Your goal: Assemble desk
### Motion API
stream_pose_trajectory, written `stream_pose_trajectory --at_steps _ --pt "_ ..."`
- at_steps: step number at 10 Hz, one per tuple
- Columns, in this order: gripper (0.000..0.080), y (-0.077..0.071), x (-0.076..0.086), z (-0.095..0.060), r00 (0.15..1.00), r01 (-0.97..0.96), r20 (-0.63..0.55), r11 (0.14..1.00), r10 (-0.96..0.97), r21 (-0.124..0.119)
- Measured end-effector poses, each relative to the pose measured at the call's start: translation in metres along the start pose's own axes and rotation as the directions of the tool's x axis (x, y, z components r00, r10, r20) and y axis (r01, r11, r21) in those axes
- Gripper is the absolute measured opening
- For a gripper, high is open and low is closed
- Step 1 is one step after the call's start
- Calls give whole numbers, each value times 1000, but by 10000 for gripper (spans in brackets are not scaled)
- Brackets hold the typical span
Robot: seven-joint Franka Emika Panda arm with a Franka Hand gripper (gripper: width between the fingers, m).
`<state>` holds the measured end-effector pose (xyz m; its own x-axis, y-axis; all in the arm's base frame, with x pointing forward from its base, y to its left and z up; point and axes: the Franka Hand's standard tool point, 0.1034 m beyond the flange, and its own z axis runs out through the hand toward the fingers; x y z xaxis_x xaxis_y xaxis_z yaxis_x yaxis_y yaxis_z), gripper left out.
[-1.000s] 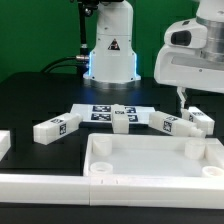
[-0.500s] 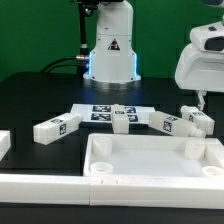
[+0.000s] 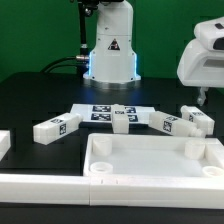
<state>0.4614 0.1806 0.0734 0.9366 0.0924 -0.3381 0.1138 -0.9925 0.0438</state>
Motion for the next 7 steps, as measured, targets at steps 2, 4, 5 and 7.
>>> stream_pose_trajectory --at_steps 2,4,5,7 --pt "649 4 0 2 992 -9 127 1000 12 -20" --pt "649 10 -9 11 955 -79 289 997 69 20" --pt "649 13 -8 18 925 -113 367 993 95 26" --pt "649 12 -16 26 865 -141 488 990 114 19"
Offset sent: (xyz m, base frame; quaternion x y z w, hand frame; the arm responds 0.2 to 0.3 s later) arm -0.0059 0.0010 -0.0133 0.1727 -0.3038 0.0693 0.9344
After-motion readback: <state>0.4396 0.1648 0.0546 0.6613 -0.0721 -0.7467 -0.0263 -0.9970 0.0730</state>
